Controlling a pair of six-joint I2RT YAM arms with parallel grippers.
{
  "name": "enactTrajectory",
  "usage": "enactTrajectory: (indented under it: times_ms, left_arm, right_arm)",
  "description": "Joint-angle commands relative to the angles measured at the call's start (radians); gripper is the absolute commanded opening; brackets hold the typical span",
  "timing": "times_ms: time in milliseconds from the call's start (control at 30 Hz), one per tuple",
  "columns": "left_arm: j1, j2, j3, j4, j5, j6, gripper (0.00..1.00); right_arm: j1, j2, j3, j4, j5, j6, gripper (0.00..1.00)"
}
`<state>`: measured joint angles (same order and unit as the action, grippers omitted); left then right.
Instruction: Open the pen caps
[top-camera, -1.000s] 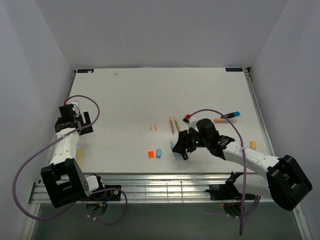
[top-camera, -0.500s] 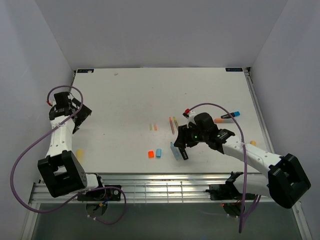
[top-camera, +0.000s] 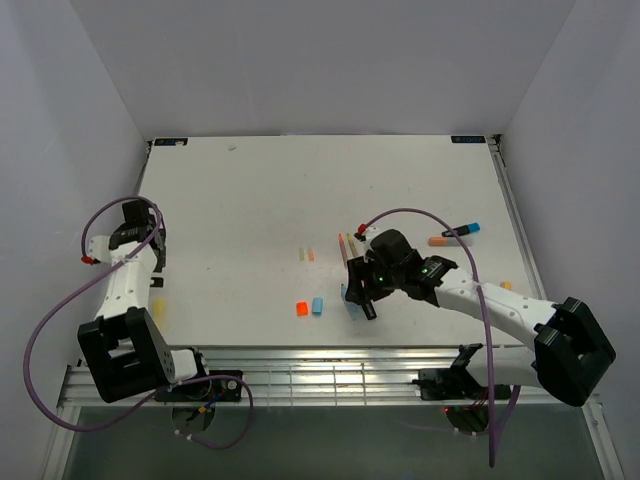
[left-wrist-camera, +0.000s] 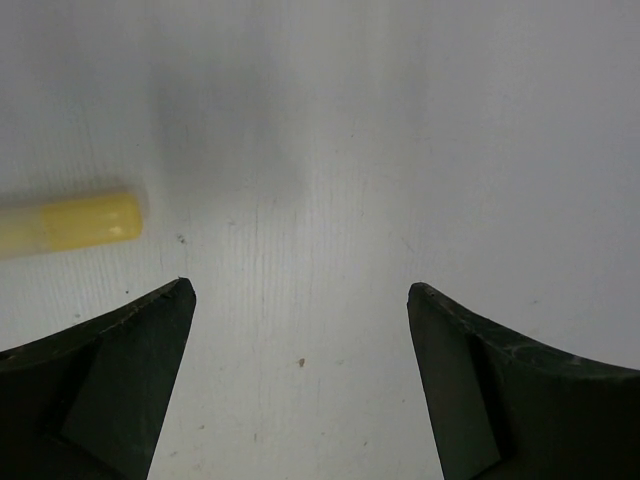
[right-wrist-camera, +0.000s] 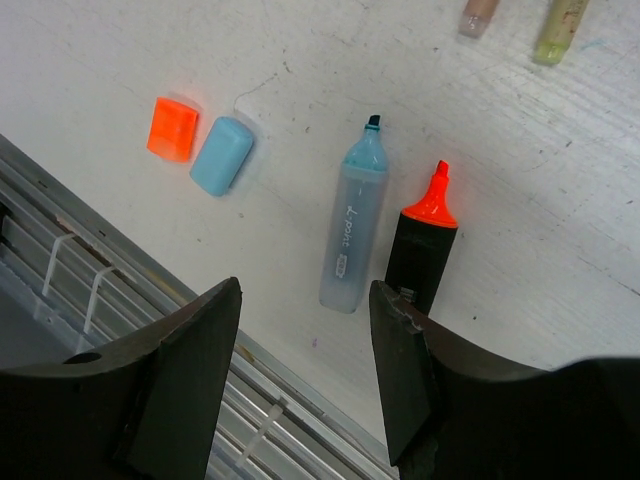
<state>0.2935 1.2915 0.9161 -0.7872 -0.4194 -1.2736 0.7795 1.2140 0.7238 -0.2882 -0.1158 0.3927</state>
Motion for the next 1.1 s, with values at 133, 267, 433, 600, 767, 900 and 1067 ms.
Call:
enactTrajectory:
  times_ms: [133,267,433,600,767,900,1067]
  left_arm:
    - [-0.016,0.026,0.059,0.008,-0.111,-0.111,0.98]
    - [-0.016,-0.006,0.067,-0.018,-0.131,-0.175,0.98]
    - [-0.014,-0.032,0.064,-0.117,-0.137,-0.266,0.98]
    - [-0.014,-0.009,0.102,-0.312,-0.131,-0.53,0.98]
    - [-0.014,0.055,0.083,-0.423,-0.104,-0.665,0.98]
    - [-0.014,-0.02,0.009,-0.402,-0.119,-0.734,0.98]
    - [-0.014,-0.003,0.036,-0.506,-0.197,-0.823,0.95]
  right_arm:
    - [0.09,0.11,0.069,-0.005,0.07,0.031,0.6]
    - [0.122,0.143,0.074,0.018,0.074,0.043,0.6]
    - [0.142,0.173,0.078,0.032,0.077,0.049,0.6]
    - [0.152,0.171,0.092,0.012,0.085,0.043,0.6]
    - [0.158,0.16,0.127,-0.023,0.084,0.031,0.6]
    - [0.159,0.17,0.169,-0.071,0.077,0.003,0.6]
    - [0.158,0.193,0.216,-0.118,0.076,-0.029,0.6]
